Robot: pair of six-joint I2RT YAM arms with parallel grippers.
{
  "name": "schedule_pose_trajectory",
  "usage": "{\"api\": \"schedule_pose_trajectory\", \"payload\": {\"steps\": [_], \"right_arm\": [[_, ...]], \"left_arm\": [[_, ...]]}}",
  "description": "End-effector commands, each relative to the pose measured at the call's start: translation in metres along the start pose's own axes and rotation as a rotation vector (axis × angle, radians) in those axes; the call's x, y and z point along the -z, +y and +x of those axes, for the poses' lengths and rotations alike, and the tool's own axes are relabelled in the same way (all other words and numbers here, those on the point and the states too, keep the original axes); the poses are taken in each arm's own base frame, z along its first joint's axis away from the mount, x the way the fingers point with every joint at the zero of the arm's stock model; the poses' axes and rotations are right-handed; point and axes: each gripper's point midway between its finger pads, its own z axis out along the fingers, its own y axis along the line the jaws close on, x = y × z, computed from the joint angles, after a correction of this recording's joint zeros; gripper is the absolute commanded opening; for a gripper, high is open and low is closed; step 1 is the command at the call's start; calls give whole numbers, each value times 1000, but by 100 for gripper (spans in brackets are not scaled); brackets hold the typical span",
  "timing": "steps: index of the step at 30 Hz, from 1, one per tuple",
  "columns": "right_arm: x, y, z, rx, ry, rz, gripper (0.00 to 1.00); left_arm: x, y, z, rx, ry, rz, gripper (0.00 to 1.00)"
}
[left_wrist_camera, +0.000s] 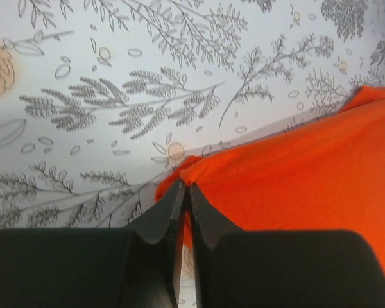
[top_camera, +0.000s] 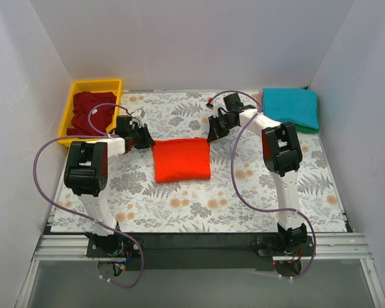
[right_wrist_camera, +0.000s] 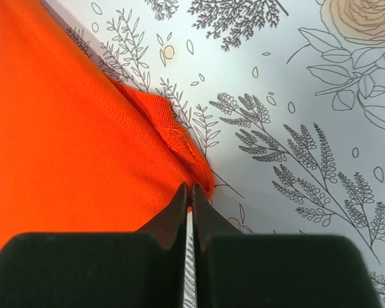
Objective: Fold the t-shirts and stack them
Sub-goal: Fold the tshirt
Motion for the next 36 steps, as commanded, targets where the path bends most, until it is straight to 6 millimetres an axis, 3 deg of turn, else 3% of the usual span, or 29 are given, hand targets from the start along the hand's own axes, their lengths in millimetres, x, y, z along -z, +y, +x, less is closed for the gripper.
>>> {"api": "schedule_pose_trajectory", "payload": {"steps": [1, 3, 4, 5, 6, 7, 9, 10, 12, 13, 15, 16, 18, 19, 23, 27, 29, 30, 31, 32, 34, 36], "right_arm": [[21, -21, -24, 31, -65, 132, 5], [29, -15, -32, 30, -89, 126, 24], [43, -5, -43, 42, -121, 104, 37], [51, 1, -47, 51, -137, 95, 42], [60, 6, -52, 57, -154, 89, 46], [78, 22, -65, 84, -196, 63, 60], [94, 40, -71, 89, -225, 16, 67], [108, 61, -78, 108, -254, -42, 70], [110, 78, -73, 107, -270, -111, 72], [115, 101, -68, 57, -267, -218, 72], [104, 117, -49, 10, -252, -340, 70], [102, 138, -40, -33, -220, -439, 67], [91, 152, -25, -47, -196, -509, 66], [78, 162, -2, -75, -146, -545, 62], [53, 191, 45, -162, -32, -635, 48], [17, 187, 85, -227, 66, -617, 35], [-6, 166, 110, -310, 120, -563, 31], [-10, 154, 117, -344, 126, -536, 29], [-17, 140, 126, -369, 127, -482, 27], [-18, 130, 142, -412, 151, -444, 26], [-13, 109, 147, -436, 129, -370, 19], [-3, 107, 154, -452, 131, -363, 14]], "left_arm": [[-1, 21, -21, -3, 0, -43, 7], [5, 15, -30, 0, 8, 2, 18], [12, 8, -38, 18, 10, 43, 22], [19, 3, -44, 27, 1, 71, 27], [35, -12, -59, 13, -37, 115, 33], [49, -11, -67, 49, -61, 148, 39], [70, -28, -78, 42, -97, 211, 49], [87, -43, -88, 17, -131, 254, 53], [104, -72, -77, 61, -103, 391, 55], [111, -85, -76, 64, -109, 441, 58], [115, -105, -54, 142, -45, 541, 56], [113, -122, -42, 142, -4, 591, 54], [110, -129, -12, 223, 90, 628, 50], [110, -133, -4, 237, 111, 648, 48], [110, -146, 47, 288, 239, 680, 43], [90, -134, 91, 376, 329, 579, 39], [74, -110, 104, 427, 343, 456, 37], [65, -95, 122, 484, 398, 394, 34], [59, -81, 120, 504, 394, 353, 33], [56, -72, 127, 533, 418, 324, 31], [54, -57, 142, 583, 470, 292, 29], [59, -57, 149, 565, 498, 317, 29]]}}
